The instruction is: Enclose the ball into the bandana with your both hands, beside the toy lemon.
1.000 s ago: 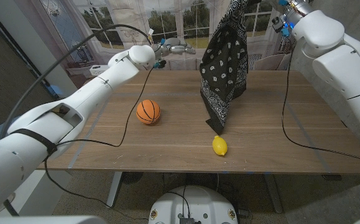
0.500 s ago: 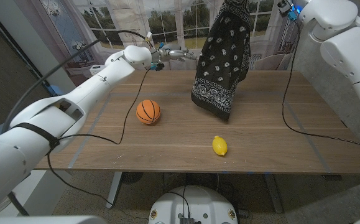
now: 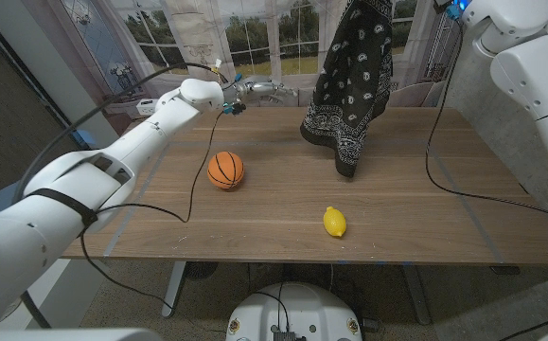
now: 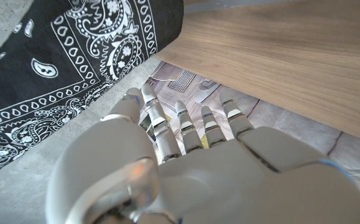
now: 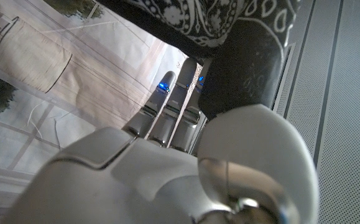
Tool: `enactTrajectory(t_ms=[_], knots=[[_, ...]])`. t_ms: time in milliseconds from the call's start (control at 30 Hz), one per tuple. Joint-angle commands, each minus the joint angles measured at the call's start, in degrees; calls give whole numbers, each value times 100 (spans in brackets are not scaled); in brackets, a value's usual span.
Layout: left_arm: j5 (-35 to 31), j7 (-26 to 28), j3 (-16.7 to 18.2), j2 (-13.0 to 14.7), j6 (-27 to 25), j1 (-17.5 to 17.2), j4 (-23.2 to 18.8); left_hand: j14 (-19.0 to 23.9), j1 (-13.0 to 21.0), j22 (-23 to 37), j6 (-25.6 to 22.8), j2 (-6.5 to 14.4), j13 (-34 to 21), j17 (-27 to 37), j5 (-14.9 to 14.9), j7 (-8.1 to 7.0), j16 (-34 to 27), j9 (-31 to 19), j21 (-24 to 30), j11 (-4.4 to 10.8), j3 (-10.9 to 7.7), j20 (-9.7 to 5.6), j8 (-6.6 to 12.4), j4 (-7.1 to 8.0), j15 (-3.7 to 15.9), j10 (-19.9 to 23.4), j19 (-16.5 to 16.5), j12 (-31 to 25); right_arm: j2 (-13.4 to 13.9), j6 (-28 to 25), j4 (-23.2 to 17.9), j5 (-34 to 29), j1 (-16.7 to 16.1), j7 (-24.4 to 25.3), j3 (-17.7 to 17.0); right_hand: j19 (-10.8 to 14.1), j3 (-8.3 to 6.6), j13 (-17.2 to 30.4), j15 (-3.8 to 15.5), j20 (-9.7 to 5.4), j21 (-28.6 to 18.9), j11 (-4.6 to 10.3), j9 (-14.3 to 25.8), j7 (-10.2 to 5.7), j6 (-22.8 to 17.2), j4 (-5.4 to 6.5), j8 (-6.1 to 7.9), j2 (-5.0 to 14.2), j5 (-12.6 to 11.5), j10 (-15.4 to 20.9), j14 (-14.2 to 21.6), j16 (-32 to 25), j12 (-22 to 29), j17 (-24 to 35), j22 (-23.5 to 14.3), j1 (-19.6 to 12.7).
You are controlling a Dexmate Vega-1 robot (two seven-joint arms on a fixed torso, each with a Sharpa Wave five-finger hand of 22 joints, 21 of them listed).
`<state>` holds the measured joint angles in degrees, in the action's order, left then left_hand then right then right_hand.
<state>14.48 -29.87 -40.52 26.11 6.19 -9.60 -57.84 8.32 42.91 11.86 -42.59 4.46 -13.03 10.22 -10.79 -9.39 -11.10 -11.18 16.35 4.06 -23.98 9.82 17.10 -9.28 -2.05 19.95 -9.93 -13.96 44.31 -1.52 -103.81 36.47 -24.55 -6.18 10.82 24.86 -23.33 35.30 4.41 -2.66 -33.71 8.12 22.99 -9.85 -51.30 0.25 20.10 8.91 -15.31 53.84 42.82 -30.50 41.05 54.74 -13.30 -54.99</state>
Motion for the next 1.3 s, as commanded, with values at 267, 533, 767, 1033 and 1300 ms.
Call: enactTrajectory(t_ms=[267,533,767,1033,1300], knots=[[386,-844,-138,-791,768,295,2110,-276,-207,31,1089,-318,-36,37,-13,449,57,-30,-60,-181,402,43,-570,132,-144,-490,202,133,-103,598,414,707,84,-556,-152,-44,-67,3,866,-263,-62,323,30,-184,-327,134,-26,15,-56,-256,14,69,0,28,5,-9],[367,-755,-252,-1608,1137,714,3664,-488,-296,35,976,-315,-41,44,-15,546,90,-39,-100,-247,473,33,-527,185,-222,-556,301,135,-145,593,676,910,375,-1002,-1,-62,-49,15,867,-258,-87,327,43,-184,-336,128,-36,8,-60,-260,22,100,0,45,13,-14],[373,-360,-347,-1750,836,733,3718,-478,-244,38,736,-262,-36,36,-32,279,50,-40,-89,-216,469,60,-455,162,-229,-501,274,100,-228,593,1010,1142,632,-1668,188,-88,-35,25,860,-255,-104,332,60,-185,-341,131,-44,5,-64,-265,17,135,-1,56,21,-14],[557,-181,-335,-1910,425,796,3749,-462,-335,40,700,-322,-32,45,-28,179,16,-30,-91,-212,576,84,-487,200,-226,-470,279,76,-238,527,1316,1202,980,-2379,405,-112,-18,36,861,-231,-119,329,82,-184,-334,143,-51,14,-67,-266,36,151,0,71,28,-5],[704,-367,-343,-1860,114,814,3349,-588,-751,53,1160,-551,-40,77,-102,216,20,-4,-142,-282,881,121,-684,374,-284,-622,418,108,-304,509,1399,1251,1154,-2672,475,-131,-11,39,868,-224,-139,322,96,-184,-322,137,-69,22,-71,-260,37,178,-2,88,37,-18]])
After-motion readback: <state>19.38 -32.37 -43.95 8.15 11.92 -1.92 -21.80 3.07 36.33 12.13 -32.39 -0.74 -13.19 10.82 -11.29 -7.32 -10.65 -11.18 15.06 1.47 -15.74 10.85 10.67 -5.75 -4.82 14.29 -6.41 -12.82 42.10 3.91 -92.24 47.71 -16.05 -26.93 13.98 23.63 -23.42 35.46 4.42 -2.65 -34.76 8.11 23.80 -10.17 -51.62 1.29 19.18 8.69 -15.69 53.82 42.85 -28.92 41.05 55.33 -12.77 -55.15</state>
